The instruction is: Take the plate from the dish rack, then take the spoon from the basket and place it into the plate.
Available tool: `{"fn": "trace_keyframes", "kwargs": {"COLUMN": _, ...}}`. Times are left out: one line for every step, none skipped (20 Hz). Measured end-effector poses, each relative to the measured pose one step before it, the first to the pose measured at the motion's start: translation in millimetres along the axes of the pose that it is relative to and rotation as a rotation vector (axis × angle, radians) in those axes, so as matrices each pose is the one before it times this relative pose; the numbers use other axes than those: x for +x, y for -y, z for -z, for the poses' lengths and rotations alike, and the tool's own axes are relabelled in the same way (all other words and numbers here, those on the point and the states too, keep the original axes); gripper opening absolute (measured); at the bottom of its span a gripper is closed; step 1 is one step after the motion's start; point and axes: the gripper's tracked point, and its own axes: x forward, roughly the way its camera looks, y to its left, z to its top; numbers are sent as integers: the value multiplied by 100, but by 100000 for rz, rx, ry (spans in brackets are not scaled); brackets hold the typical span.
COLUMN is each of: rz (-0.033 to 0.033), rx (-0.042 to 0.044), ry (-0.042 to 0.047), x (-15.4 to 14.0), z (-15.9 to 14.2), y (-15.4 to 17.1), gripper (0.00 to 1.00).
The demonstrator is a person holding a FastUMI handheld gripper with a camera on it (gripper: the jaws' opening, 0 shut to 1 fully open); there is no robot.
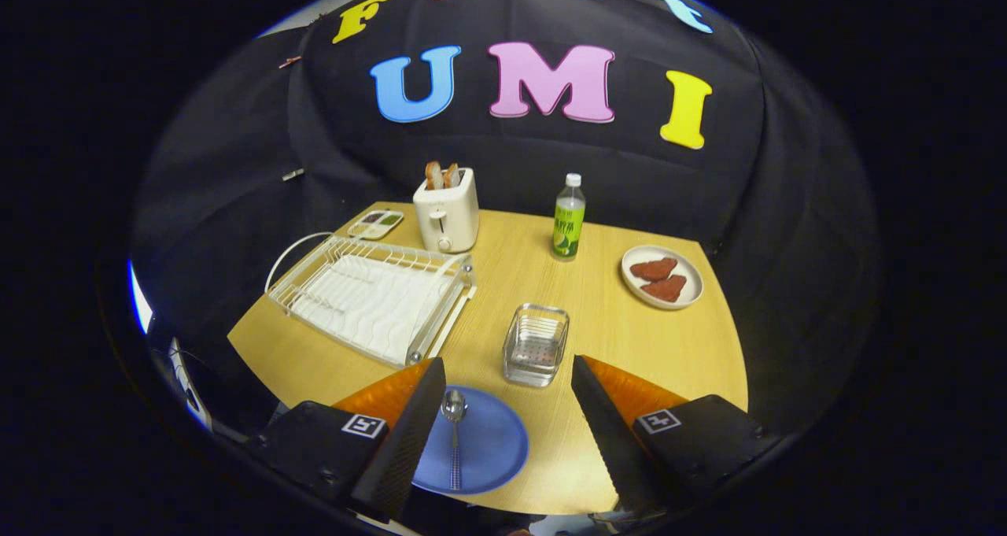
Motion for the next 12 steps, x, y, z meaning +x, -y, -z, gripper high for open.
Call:
{"fn": "trace_keyframes", "kwargs": {"rz": 1254, "rx": -850, "ry": 3435, "x": -509, "z": -1573, "y": 274, "gripper": 99}}
{"fn": "trace_keyframes", "kwargs": {"rz": 1569, "rx": -676, "ry": 3742, "x": -680, "z": -1841, "y": 413, "gripper": 99}}
{"fn": "trace_keyframes", "kwargs": {"rz": 858, "rx": -172, "ry": 2498, "x": -397, "z": -1115, "y": 178, "gripper": 99}}
{"fn": "trace_keyframes", "kwargs": {"rz": 988, "rx": 13, "ry": 2954, "x": -556, "z": -1391, "y": 219, "gripper": 99}}
{"fn": "trace_keyframes", "kwargs": {"rz": 771, "rx": 181, "ry": 2988, "x": -532, "z": -1332, "y": 189, "gripper": 99}}
{"fn": "trace_keyframes", "kwargs": {"rz": 624, "rx": 160, "ry": 3003, "x": -508, "z": -1311, "y": 121, "gripper": 99}}
{"fn": "trace_keyframes", "kwargs": {"rz": 780, "rx": -115, "ry": 2707, "x": -422, "z": -1183, "y": 197, "gripper": 99}}
{"fn": "trace_keyframes", "kwargs": {"rz": 843, "rx": -451, "ry": 2366, "x": -377, "z": -969, "y": 349, "gripper": 99}}
{"fn": "trace_keyframes", "kwargs": {"rz": 815, "rx": -653, "ry": 2129, "x": -406, "z": -916, "y": 298, "gripper": 98}}
{"fn": "trace_keyframes", "kwargs": {"rz": 779, "rx": -590, "ry": 2064, "x": -437, "z": -936, "y": 386, "gripper": 97}}
{"fn": "trace_keyframes", "kwargs": {"rz": 646, "rx": -390, "ry": 1915, "x": -340, "z": -863, "y": 328, "gripper": 97}}
{"fn": "trace_keyframes", "kwargs": {"rz": 279, "rx": -66, "ry": 1937, "x": -358, "z": -879, "y": 223, "gripper": 97}}
